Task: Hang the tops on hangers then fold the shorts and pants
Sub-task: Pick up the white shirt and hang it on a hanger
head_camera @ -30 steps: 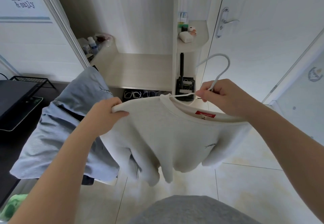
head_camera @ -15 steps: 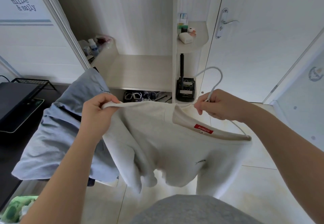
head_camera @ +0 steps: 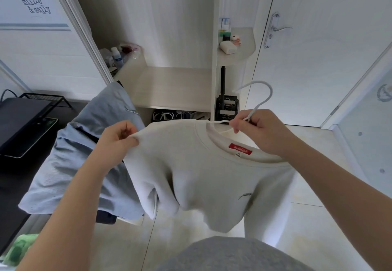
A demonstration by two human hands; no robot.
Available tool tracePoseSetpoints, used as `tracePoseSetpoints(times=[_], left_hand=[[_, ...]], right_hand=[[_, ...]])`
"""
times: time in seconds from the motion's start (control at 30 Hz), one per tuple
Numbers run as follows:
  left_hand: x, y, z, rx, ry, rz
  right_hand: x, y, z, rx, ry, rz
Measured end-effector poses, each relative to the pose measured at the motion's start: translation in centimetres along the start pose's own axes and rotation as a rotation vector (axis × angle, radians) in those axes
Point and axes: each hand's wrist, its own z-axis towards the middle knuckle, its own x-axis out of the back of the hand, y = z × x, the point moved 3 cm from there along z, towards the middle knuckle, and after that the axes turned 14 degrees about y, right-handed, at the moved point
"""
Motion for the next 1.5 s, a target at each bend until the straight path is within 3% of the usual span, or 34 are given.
tracePoseSetpoints(times=[0.13, 0.27, 0.5, 0.7, 0.9, 1.1, 1.23, 1.33, 1.43, 1.47, 1.5], left_hand=[[-0.9, 0.9, -0.6, -0.124, 0.043, 0.162], [-2.6, 4.1, -1.8, -0.320, -0.110, 0.193], [-4.7, 5.4, -2.1, -0.333, -0.201, 0.203], [-5.1, 6.1, -2.7, -0.356, -0.016, 0.031], [-6.6, 6.0, -3.3, -0.444, -0.144, 0.227], [-7.2, 5.2, -4.4, -0.469, 0.021, 0.170], [-7.0, 5.2, -4.9, -0.520, 0.056, 0.159], [-6.2, 6.0, -4.4, -0.560, 0.096, 0.228], [-5.5, 6.4, -4.0, -0.542, 0.167, 0.300], [-5.4, 6.5, -4.0, -0.529, 0.182, 0.305], [-5.3, 6.5, -4.0, -0.517, 0.192, 0.300]], right_hand=[[-0.8, -0.5, -0.3, 0.039, 0.012, 0.009], [-1.2, -1.0, -0.5, 0.072, 0.000, -0.012], [-0.4, -1.3, -0.9, 0.047, -0.007, -0.027], [0.2, -1.8, -1.1, 0.064, -0.007, -0.049], [-0.5, -2.3, -1.1, 0.115, 0.011, -0.110], [-0.9, -2.8, -0.7, 0.186, 0.013, -0.191], [-1.2, -2.3, -0.4, 0.144, 0.013, -0.124], [-1.2, -1.6, -0.3, 0.167, 0.141, -0.163], [-1.1, -1.7, -1.6, 0.470, 0.515, -0.264], [-1.8, -1.5, -2.3, 0.532, 0.520, -0.217], [-3.0, -1.3, -2.9, 0.534, 0.411, -0.162]])
